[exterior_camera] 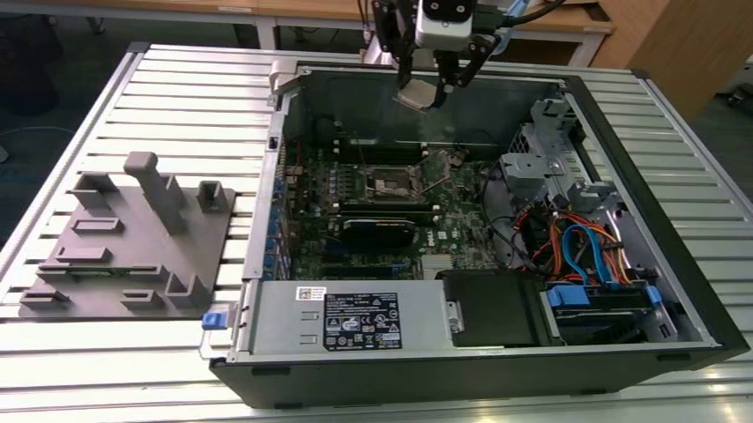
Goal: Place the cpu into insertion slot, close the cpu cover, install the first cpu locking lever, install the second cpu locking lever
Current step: 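Place the cpu into insertion slot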
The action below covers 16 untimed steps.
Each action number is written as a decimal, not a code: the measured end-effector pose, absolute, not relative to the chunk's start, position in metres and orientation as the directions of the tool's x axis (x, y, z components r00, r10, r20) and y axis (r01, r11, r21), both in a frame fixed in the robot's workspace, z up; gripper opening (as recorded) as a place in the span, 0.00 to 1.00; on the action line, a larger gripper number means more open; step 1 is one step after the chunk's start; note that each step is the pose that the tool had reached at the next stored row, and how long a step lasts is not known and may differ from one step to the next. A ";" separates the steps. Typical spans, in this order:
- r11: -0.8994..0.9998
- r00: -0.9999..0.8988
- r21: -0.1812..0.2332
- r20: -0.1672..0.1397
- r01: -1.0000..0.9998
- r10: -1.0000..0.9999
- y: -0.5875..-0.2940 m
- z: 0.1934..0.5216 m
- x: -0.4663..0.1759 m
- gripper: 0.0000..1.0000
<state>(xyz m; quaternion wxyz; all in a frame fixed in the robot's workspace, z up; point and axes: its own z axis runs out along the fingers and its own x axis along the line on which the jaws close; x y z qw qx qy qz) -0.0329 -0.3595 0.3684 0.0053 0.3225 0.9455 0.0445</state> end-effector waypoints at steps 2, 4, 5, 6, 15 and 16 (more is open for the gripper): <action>0.780 -0.784 0.088 0.019 0.619 0.620 -0.359 0.368 -0.033 0.54; 0.773 -0.776 0.088 0.019 0.629 0.630 -0.359 0.368 -0.033 0.54; 0.769 -0.773 0.087 0.019 0.634 0.635 -0.359 0.368 -0.033 0.54; 0.765 -0.769 0.088 0.019 0.638 0.639 -0.359 0.368 -0.033 0.54; 0.728 -0.732 0.088 0.019 0.680 0.681 -0.359 0.368 -0.033 0.54; 0.724 -0.727 0.088 0.019 0.685 0.686 -0.359 0.368 -0.033 0.54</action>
